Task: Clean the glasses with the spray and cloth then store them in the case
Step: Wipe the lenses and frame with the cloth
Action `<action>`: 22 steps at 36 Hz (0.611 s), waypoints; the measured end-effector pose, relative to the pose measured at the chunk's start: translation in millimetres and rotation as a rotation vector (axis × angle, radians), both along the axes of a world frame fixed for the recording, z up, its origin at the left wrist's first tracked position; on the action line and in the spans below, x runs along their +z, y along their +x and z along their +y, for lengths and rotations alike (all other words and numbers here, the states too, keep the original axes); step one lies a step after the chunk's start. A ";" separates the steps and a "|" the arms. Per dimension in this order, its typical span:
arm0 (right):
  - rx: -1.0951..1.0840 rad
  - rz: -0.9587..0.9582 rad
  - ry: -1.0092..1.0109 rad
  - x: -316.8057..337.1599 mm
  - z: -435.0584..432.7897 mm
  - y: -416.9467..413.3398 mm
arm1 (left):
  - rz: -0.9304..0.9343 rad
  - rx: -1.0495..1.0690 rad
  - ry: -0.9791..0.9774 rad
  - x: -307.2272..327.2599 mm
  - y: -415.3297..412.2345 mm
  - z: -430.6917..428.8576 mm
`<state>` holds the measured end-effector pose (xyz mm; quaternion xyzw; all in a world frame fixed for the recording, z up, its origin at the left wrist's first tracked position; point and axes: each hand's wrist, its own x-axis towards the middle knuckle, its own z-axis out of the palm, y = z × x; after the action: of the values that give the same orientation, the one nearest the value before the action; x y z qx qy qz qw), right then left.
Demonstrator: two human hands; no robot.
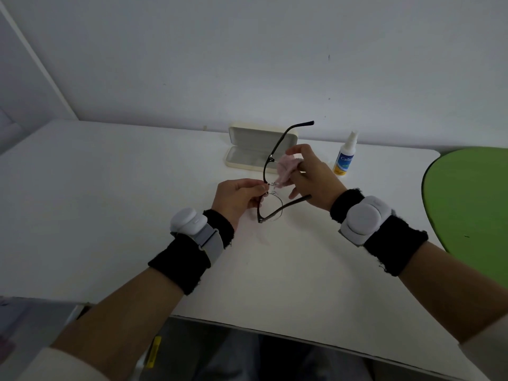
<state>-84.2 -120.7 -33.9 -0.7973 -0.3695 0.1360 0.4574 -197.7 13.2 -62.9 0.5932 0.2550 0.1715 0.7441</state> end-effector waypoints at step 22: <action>0.111 -0.394 -0.137 17.8 0.0 -0.7 | -0.052 -0.092 -0.030 -1.5 -2.8 -7.0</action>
<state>-85.0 -120.7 -16.1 -0.8160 -0.4851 0.0273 0.3130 -200.5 6.2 -64.4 0.5884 0.2106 0.1484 0.7665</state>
